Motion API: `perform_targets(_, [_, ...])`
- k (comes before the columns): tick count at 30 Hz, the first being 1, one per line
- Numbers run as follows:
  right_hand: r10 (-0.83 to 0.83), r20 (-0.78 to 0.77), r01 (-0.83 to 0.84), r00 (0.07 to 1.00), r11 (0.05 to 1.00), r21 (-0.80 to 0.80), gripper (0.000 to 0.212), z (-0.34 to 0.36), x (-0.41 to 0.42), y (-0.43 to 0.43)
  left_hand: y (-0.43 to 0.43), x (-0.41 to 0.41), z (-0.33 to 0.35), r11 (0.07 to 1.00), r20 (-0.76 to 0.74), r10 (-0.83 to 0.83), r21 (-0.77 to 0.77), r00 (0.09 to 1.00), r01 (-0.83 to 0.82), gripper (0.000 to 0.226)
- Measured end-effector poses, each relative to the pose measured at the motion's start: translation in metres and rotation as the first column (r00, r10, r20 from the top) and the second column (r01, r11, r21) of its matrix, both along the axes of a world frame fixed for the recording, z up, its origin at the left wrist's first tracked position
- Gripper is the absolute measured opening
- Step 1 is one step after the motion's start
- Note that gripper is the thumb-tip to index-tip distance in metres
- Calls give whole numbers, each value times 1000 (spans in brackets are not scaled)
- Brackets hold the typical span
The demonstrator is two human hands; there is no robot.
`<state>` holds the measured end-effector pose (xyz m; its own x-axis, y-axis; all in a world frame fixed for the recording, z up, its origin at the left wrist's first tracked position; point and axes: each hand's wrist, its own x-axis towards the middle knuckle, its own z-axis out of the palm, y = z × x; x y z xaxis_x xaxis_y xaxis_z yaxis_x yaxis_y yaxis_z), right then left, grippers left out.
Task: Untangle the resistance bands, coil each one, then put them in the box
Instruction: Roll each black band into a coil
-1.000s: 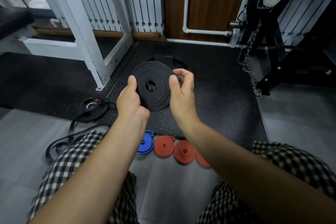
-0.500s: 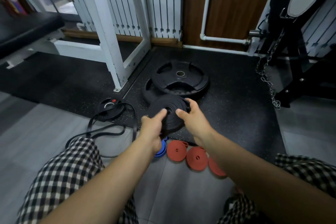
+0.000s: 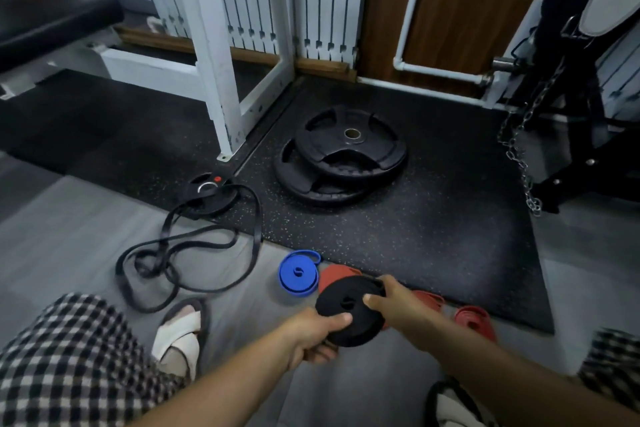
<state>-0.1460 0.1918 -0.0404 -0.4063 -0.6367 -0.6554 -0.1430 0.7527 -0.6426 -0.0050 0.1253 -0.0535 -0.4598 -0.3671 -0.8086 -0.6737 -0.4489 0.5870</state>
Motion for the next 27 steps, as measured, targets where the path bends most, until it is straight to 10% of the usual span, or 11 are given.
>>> perform_targets(9, [-10,34,10,999,1000,-8,34,-14,5,13,10,2,0,1000,-13,-11,21,1000,11,17])
perform_targets(27, [-351,234,405,907,879,-253,23,-1,-27,67,40,-18,39,870,-177,-370,-411,912,273,51])
